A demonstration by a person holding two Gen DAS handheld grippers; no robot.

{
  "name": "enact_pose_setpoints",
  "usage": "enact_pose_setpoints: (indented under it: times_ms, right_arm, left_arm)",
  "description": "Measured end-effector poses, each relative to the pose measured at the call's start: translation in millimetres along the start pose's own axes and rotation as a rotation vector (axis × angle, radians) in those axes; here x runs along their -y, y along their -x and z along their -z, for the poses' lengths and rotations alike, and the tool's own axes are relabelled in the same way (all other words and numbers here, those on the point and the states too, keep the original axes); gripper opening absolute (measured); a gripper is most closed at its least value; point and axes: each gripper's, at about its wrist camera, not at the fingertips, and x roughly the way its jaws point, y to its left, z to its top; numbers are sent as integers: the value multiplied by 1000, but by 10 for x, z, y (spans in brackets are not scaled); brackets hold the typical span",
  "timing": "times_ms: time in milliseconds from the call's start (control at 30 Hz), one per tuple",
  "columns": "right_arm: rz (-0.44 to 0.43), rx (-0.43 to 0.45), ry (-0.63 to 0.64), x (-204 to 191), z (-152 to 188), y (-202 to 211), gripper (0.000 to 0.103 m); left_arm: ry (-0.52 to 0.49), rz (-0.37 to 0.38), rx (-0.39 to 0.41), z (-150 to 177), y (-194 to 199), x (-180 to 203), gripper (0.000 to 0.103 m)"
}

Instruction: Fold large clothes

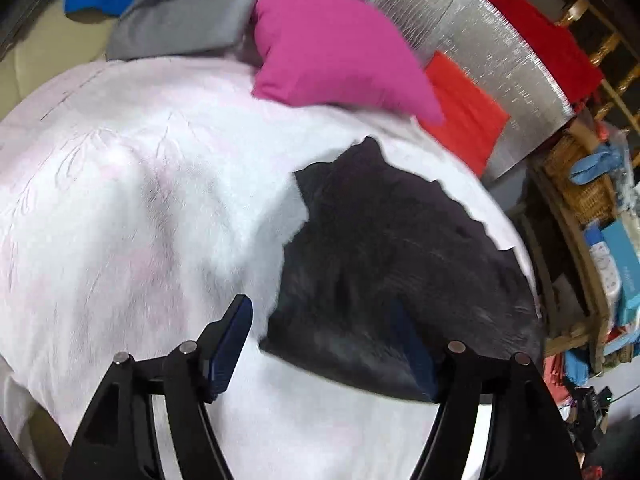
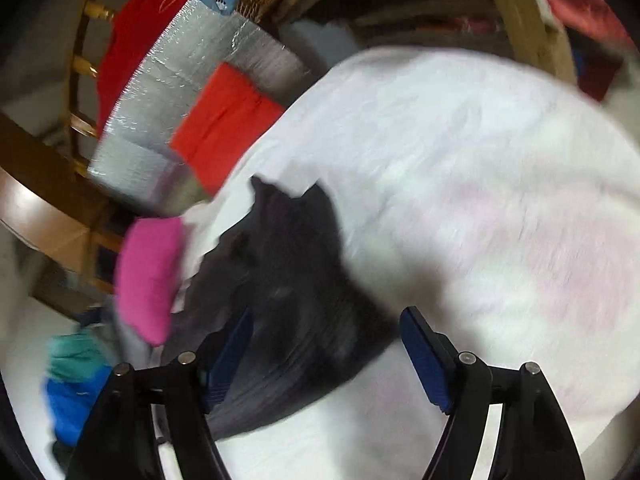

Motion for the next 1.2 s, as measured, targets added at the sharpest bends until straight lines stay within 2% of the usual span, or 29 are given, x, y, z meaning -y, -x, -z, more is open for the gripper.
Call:
enact_pose_setpoints:
  times_ms: [67,133,233,300,467,567,633,667,700,733,800,900,1000,1033,1100,1133,1200]
  right_arm:
    - [-45,-57,-25,4,126,-61,79]
    - [-84,-121,-49,-3,227,-176,79]
    - [-122,-182,-106,-23,323,-368,79]
    - [-129,-202,-142,-29,370,-487,79]
    - [-115,-206,-255,48,437,-791,80]
    - [-153,-140,-295,78,416,-852,80]
    - [-150,-119,-285,56,400,-901,80]
    - [-149,-111,-277,44,394,-906,79]
    - [-134,-98,-257,8,387,-915,76]
    - [-118,-90,-242,-22,376,-921,66]
    - [-75,-75,-183,-112,341,-946,54]
    - [-77,-15,-108,-273,260,-910,42]
    - [-71,37,-22,-439,228,-877,41]
    - [-44,23,-13,-444,226,-922,41]
    - [9,-61,-44,-336,248,-1047,41]
    - [2,-82,-69,-275,258,-1053,41]
    - [-41,-125,-120,-167,256,-981,42]
  left_arm:
    - [-15,27,2,152,106,1,74]
    - [-3,56,-29,263,88,8,77]
    - [82,114,-122,331,-113,-11,77]
    - [140,134,-140,330,-170,-64,77]
    - [285,126,-88,247,-298,-189,78]
    - [375,121,-84,239,-410,-288,78]
    - [398,122,-73,228,-461,-304,77]
    - [402,124,-65,206,-495,-298,76]
    - [402,125,-58,185,-512,-294,69]
    - [395,118,-53,156,-532,-283,58]
    - [360,113,-39,67,-570,-246,52]
    - [293,143,-4,-101,-590,-140,46]
    - [231,149,31,-193,-595,-58,46]
    - [226,129,15,-190,-633,-63,46]
    - [265,105,-31,-137,-719,-147,50]
    - [292,103,-55,-110,-748,-203,55]
    - [319,117,-75,-90,-724,-273,56]
